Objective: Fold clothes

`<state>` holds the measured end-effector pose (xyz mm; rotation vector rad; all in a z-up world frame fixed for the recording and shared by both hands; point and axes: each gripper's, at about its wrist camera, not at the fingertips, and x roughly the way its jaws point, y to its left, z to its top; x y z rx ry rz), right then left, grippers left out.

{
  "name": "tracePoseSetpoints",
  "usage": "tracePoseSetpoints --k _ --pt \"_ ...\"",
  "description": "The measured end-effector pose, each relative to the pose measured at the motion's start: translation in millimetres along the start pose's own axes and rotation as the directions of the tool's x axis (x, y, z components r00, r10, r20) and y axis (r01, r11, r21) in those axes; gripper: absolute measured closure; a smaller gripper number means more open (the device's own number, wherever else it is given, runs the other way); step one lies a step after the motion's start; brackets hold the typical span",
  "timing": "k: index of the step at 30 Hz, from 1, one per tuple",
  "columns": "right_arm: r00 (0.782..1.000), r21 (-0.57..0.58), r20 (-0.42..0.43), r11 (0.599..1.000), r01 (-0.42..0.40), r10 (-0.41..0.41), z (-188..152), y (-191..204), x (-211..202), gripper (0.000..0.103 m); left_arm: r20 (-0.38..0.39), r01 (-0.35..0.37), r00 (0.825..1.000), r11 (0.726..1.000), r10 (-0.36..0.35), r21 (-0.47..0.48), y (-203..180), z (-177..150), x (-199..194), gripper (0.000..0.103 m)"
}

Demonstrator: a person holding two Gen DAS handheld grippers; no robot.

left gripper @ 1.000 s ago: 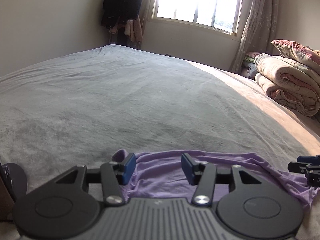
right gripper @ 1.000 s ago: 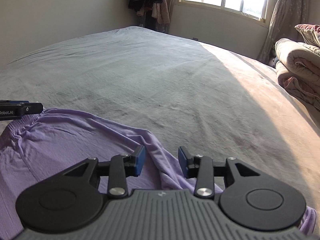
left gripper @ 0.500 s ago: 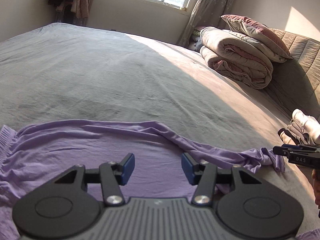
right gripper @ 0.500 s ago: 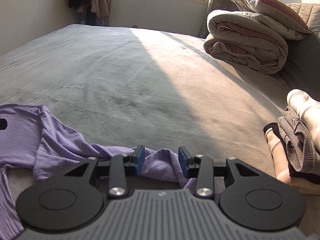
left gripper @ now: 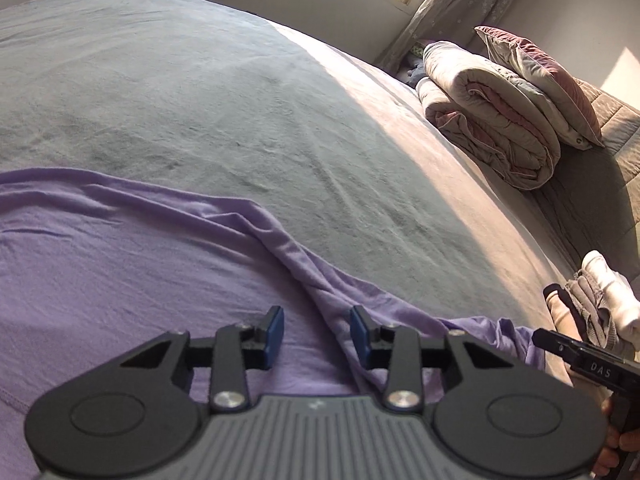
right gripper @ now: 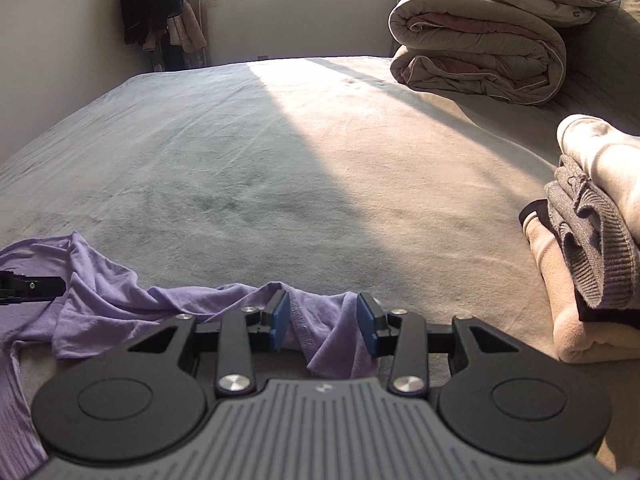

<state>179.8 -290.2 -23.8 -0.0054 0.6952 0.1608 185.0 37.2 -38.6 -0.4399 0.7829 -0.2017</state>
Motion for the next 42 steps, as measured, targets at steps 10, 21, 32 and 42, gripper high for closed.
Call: tracePoseSetpoints --k 10,21,32,42 --pt "0.999 -0.22 -0.025 0.975 0.016 -0.022 1.4 24.4 29.1 0.097 0.125 0.116 0.985 0.993 -0.116 0.002 -1.9 -28.1 20.1 0.069" --pt "0.999 -0.326 -0.054 0.945 -0.019 0.002 -21.2 19.7 -14.7 0.102 0.132 0.154 0.98 0.988 -0.149 -0.029 6.5 -24.9 25.2 0.07" --pt "0.988 -0.351 -0.157 0.934 -0.063 0.008 -38.3 28.8 -26.4 0.088 0.135 0.173 0.977 0.983 -0.164 -0.061 12.0 -24.8 26.1 0.072" --pt "0.996 -0.402 -0.092 0.915 -0.038 0.001 -19.2 55.1 -4.6 0.07 0.131 0.194 0.975 0.977 -0.181 -0.093 15.6 -24.8 27.2 0.073"
